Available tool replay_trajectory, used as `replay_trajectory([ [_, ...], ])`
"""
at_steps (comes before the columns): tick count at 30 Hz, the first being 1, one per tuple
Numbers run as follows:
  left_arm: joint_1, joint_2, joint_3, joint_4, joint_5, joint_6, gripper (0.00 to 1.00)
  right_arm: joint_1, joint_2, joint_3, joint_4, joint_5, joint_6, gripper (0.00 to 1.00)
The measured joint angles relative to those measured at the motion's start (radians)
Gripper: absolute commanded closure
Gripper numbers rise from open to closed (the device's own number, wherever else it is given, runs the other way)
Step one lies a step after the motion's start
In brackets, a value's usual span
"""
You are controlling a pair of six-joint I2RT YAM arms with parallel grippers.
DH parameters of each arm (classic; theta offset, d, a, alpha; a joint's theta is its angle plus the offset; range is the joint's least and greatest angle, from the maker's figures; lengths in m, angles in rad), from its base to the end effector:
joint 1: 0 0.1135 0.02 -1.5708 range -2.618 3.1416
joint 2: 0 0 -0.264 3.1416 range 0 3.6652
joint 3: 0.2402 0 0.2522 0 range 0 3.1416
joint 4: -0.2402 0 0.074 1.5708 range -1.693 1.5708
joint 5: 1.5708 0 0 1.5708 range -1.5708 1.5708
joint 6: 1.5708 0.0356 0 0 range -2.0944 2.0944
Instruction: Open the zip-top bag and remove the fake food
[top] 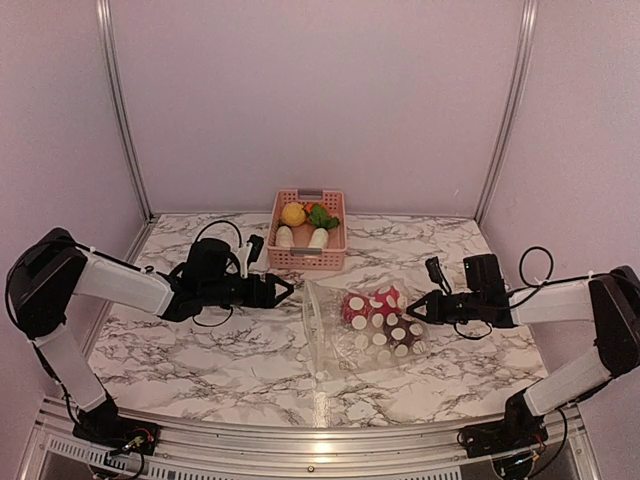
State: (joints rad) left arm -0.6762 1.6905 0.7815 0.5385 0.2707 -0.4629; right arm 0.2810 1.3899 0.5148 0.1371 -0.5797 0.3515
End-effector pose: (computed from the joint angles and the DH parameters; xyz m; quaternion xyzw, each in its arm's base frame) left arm 0.2673 -0.2267 0.1800 0.1628 0.8049 -0.3955 0.4112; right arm 0.2370 0.0887 0.1538 -0.0846 0.8799 0.3690 0.2871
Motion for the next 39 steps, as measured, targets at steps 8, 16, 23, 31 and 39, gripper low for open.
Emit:
replay_trajectory([
  [8, -0.099, 0.150, -0.003, 0.096, 0.044, -0.005, 0.41, 0.010, 0.017, -0.013, 0.030, -0.014, 0.021, 1.00],
  [16, -0.145, 0.288, 0.059, 0.191, 0.095, -0.051, 0.44, 0.064, 0.050, -0.013, 0.057, -0.014, 0.043, 1.00],
  [23, -0.148, 0.347, 0.131, 0.252, 0.118, -0.072, 0.37, 0.127, 0.093, -0.012, 0.092, -0.021, 0.070, 1.00],
  [31, -0.149, 0.354, 0.138, 0.317, 0.142, -0.082, 0.22, 0.183, 0.101, 0.010, 0.115, -0.076, 0.092, 1.00],
  [39, -0.163, 0.404, 0.210, 0.286, 0.117, -0.049, 0.11, 0.184, 0.124, 0.012, 0.124, -0.088, 0.090, 1.00],
])
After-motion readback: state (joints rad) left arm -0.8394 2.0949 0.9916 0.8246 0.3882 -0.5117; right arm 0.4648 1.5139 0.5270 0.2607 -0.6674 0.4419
